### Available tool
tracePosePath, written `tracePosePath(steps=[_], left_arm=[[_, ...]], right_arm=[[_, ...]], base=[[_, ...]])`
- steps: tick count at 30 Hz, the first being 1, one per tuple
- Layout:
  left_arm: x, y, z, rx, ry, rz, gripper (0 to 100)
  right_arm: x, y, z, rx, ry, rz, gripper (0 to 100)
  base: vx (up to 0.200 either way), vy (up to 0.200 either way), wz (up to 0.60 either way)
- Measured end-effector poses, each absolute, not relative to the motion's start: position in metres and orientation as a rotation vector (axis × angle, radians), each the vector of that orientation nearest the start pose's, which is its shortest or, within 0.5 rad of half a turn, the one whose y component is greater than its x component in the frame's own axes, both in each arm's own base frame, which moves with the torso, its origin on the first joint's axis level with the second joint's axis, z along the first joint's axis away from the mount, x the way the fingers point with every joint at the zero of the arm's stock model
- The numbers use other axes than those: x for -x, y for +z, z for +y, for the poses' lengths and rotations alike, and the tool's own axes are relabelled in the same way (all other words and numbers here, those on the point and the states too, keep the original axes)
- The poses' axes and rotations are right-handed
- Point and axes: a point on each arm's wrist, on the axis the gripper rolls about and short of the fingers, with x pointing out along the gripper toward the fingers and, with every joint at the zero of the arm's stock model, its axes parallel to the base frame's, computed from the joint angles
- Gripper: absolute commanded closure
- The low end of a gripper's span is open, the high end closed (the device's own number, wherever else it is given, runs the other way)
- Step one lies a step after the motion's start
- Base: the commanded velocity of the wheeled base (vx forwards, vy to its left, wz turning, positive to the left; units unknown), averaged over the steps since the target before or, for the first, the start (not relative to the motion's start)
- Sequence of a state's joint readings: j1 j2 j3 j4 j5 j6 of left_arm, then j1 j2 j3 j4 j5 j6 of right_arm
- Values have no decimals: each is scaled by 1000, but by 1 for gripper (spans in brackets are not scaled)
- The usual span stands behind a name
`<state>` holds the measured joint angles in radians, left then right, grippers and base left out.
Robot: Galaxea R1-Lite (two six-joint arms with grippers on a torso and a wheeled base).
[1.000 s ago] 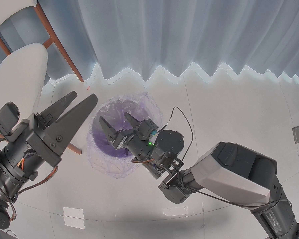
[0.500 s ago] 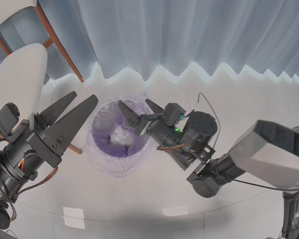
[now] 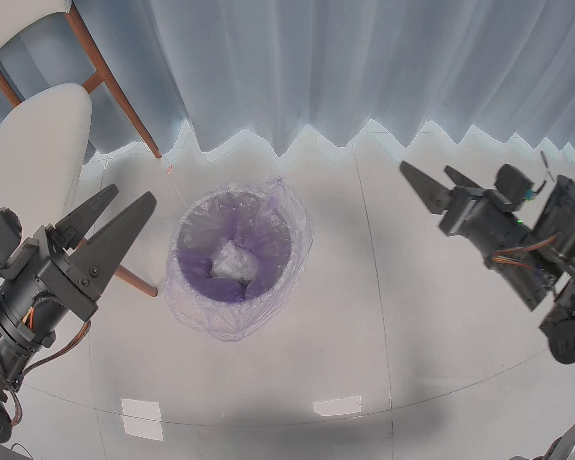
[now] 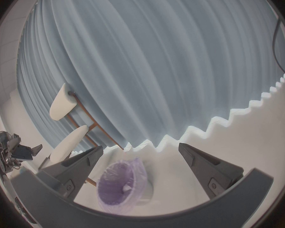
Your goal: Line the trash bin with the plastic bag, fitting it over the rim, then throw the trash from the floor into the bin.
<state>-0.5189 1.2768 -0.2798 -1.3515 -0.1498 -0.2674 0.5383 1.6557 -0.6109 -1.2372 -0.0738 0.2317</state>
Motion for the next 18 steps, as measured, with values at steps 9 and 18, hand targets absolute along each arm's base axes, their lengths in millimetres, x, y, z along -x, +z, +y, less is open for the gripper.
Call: tracePosePath(steps=[9, 18], left_arm=[[-120, 202, -56, 273, -565, -196, 0], [-69, 170, -24, 210, -384, -26, 0]], right_arm=[[-160, 220, 63, -209, 334, -98, 0], [-72, 194, 18, -128, 242, -48, 0]], base=[[0, 0, 0], [0, 0, 0]])
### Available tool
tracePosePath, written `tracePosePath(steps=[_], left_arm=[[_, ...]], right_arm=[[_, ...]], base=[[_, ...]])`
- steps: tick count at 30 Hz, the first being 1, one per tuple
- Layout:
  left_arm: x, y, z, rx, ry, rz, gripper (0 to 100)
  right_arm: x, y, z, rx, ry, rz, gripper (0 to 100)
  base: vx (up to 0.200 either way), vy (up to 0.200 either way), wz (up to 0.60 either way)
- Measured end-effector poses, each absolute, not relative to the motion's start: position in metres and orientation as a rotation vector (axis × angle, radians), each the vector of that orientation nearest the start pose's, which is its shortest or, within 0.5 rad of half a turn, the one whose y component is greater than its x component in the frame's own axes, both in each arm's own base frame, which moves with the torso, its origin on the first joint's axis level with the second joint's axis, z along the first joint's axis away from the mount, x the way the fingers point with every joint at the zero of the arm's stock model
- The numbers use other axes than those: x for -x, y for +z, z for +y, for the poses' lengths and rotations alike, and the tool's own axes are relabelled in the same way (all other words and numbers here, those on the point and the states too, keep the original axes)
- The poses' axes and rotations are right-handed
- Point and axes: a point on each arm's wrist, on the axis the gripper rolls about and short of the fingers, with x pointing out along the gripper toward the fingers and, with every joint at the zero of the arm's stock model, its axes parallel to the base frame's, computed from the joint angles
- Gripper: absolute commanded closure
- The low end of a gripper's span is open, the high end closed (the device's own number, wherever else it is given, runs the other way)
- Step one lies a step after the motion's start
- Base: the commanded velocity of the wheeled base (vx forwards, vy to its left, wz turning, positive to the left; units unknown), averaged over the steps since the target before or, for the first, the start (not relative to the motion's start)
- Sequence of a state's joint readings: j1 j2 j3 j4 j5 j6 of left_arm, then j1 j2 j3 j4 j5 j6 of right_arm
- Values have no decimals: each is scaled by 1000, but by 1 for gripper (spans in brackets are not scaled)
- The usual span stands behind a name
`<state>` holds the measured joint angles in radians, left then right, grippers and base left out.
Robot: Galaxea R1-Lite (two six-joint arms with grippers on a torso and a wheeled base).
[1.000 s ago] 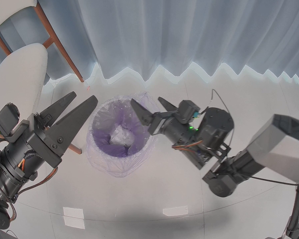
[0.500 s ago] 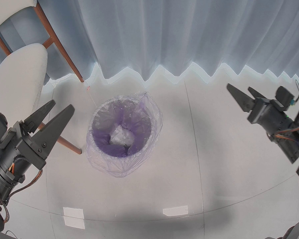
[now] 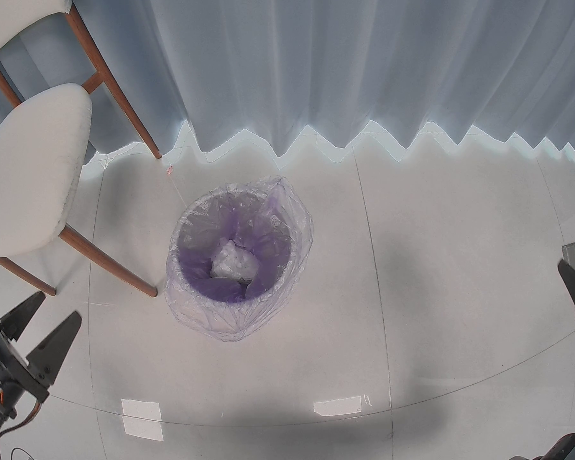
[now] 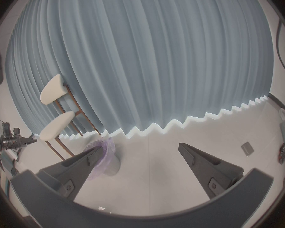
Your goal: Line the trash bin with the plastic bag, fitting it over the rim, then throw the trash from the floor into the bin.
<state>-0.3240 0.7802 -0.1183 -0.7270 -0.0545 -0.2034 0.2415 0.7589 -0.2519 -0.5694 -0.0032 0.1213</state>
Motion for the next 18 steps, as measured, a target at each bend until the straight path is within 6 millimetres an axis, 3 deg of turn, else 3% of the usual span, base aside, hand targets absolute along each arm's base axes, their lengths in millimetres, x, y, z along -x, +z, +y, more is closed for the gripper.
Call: tracePosePath(steps=[9, 14, 18], left_arm=[[-12, 111, -2, 119, -161, 158, 0], [6, 90, 4, 91, -55, 140, 0], [12, 87, 4, 94, 20, 83, 0]], right_arm=[[-2, 127, 0, -68, 77, 25, 0], [15, 92, -1, -55, -3, 60, 0], [20, 84, -1, -19, -32, 30, 0]], base=[[0, 0, 0], [0, 0, 0], [0, 0, 0]])
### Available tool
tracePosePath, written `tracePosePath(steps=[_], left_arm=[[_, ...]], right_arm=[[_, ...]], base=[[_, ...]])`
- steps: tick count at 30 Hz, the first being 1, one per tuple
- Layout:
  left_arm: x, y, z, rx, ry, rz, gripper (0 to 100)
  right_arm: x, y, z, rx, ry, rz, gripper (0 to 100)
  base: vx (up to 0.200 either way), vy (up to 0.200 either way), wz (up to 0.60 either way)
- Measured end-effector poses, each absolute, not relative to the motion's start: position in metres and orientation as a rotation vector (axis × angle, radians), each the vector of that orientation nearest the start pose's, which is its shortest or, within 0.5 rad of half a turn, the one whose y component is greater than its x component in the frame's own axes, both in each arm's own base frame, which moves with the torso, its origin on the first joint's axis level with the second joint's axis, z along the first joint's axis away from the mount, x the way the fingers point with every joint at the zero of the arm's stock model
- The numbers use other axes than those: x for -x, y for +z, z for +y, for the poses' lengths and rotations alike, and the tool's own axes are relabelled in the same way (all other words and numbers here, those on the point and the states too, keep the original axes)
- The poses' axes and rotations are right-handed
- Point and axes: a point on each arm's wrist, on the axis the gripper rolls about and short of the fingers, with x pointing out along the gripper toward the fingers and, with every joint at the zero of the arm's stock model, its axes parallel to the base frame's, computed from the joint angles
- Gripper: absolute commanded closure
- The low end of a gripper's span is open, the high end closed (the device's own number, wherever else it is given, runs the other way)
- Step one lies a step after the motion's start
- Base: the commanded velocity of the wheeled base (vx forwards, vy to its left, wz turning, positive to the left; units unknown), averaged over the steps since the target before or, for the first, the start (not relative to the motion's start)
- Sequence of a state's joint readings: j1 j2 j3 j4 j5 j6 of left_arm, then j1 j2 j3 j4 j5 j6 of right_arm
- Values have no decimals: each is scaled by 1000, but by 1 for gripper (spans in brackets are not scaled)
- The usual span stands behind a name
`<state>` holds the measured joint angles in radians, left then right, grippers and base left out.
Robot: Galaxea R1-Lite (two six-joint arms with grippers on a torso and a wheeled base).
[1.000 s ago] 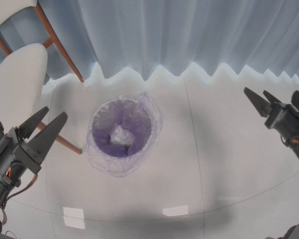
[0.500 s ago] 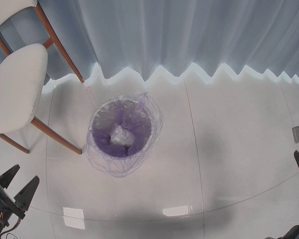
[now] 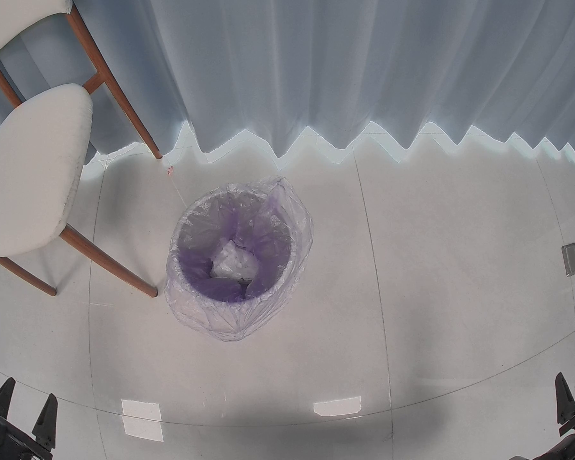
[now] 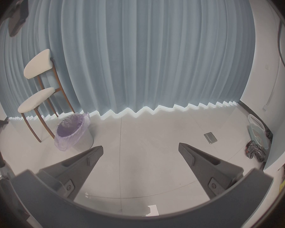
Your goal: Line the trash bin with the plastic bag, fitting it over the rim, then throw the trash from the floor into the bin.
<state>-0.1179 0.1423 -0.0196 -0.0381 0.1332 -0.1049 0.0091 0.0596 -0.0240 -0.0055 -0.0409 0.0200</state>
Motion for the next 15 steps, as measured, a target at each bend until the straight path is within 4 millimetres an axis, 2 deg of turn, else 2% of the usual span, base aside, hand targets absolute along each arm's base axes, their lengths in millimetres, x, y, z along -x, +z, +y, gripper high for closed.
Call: tracePosePath(steps=[12, 15], left_arm=[[18, 86, 4, 58, 160, 11, 0], [20, 85, 3, 47, 132, -8, 0]], right_arm=[[23, 81, -1, -19, -43, -8, 0], [23, 81, -1, -23, -43, -10, 0]], base=[[0, 0, 0], [0, 0, 0]])
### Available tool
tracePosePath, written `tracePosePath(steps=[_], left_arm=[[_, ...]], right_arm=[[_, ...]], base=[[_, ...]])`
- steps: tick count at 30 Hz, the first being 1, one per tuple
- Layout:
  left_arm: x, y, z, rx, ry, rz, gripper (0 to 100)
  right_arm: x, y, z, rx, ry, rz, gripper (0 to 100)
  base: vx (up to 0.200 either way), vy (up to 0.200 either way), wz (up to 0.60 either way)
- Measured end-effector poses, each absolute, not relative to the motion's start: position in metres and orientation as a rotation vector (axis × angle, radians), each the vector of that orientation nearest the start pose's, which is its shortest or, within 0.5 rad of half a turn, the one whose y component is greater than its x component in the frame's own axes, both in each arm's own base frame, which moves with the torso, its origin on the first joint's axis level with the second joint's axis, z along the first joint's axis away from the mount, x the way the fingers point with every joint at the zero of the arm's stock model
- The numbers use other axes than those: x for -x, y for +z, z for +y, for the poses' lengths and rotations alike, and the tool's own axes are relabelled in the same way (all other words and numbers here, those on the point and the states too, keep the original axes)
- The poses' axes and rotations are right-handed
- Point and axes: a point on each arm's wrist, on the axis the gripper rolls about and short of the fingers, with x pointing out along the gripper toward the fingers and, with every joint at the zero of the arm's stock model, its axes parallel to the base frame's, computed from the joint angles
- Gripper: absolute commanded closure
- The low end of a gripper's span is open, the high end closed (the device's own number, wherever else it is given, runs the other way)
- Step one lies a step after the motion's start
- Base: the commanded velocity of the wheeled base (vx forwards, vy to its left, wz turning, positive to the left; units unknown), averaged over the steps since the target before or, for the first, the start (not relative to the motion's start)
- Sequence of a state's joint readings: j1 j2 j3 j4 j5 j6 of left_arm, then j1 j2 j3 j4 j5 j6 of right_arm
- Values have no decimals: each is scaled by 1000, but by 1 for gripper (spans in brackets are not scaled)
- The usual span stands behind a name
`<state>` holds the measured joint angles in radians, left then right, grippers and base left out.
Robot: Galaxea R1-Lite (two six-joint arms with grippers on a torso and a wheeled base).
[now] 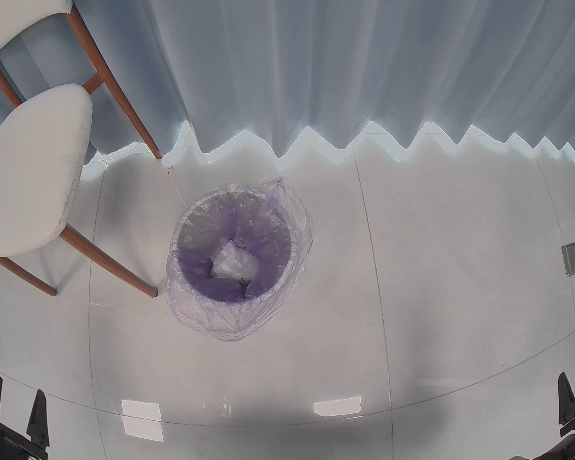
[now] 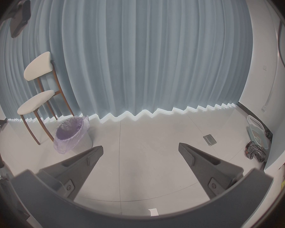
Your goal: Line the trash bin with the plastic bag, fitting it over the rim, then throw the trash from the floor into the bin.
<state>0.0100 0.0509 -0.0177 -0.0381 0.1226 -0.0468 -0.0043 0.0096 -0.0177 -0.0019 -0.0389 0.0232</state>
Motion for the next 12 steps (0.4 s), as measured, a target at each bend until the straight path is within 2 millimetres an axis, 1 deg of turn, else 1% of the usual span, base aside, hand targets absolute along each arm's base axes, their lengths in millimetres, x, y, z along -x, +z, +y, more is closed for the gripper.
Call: tracePosePath(steps=[5, 12], left_arm=[[22, 82, 0, 0, -5, 1, 0], [23, 80, 0, -19, -16, 3, 0]], right_arm=[[24, 81, -1, -20, -42, -11, 0], [24, 81, -1, -18, -38, -11, 0]], base=[[0, 0, 0], [0, 0, 0]])
